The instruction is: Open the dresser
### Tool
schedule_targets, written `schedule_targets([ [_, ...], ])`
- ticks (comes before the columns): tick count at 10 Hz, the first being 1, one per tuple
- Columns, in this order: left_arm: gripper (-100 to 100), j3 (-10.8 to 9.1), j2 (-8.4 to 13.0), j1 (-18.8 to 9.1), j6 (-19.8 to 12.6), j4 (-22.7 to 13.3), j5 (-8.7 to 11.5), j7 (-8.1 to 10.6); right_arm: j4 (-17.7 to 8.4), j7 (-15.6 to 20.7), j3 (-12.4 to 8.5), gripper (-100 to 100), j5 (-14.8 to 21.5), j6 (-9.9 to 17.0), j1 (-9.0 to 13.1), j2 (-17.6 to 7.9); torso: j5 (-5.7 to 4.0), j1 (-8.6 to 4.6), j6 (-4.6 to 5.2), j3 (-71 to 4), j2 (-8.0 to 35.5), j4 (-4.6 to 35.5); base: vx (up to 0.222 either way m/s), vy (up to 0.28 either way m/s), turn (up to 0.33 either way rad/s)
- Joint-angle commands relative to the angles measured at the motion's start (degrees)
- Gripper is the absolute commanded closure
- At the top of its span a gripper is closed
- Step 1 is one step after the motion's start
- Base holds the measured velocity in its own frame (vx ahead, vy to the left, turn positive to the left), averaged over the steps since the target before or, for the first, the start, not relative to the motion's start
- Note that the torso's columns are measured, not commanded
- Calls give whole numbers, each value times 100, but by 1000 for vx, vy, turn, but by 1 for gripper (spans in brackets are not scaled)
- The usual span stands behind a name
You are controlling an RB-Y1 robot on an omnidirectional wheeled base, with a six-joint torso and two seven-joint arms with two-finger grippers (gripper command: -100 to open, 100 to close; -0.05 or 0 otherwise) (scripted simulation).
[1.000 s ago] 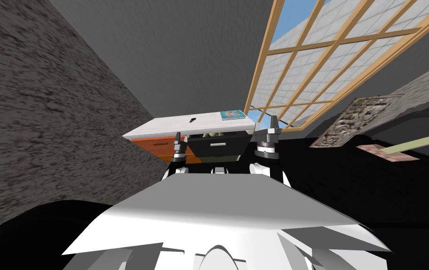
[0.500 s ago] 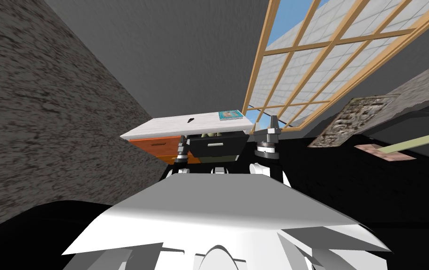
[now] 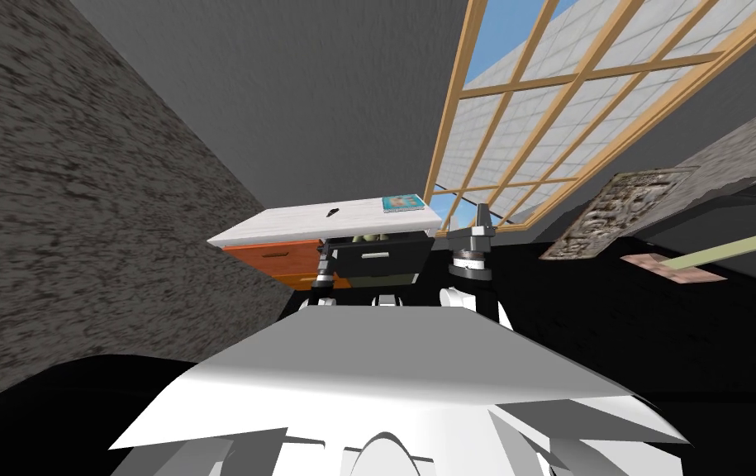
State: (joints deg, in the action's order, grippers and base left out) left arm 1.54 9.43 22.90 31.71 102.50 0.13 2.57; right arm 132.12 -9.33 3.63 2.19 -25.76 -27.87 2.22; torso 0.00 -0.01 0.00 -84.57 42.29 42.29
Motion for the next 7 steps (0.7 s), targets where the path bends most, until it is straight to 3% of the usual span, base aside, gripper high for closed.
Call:
schedule_targets([
  [1, -100, 4, -1, -84, 21, -338, -16, -21, 0, 0, 0, 0, 0, 0, 0, 0, 0, 0, 0, 0, 0, 0, 0, -52, -3],
  [7, -100, 29, -79, -291, 106, -1255, -65, -90, 0, 0, 0, 0, 0, 0, 0, 0, 0, 0, 0, -1, -2, -1, 2, -64, -7],
])
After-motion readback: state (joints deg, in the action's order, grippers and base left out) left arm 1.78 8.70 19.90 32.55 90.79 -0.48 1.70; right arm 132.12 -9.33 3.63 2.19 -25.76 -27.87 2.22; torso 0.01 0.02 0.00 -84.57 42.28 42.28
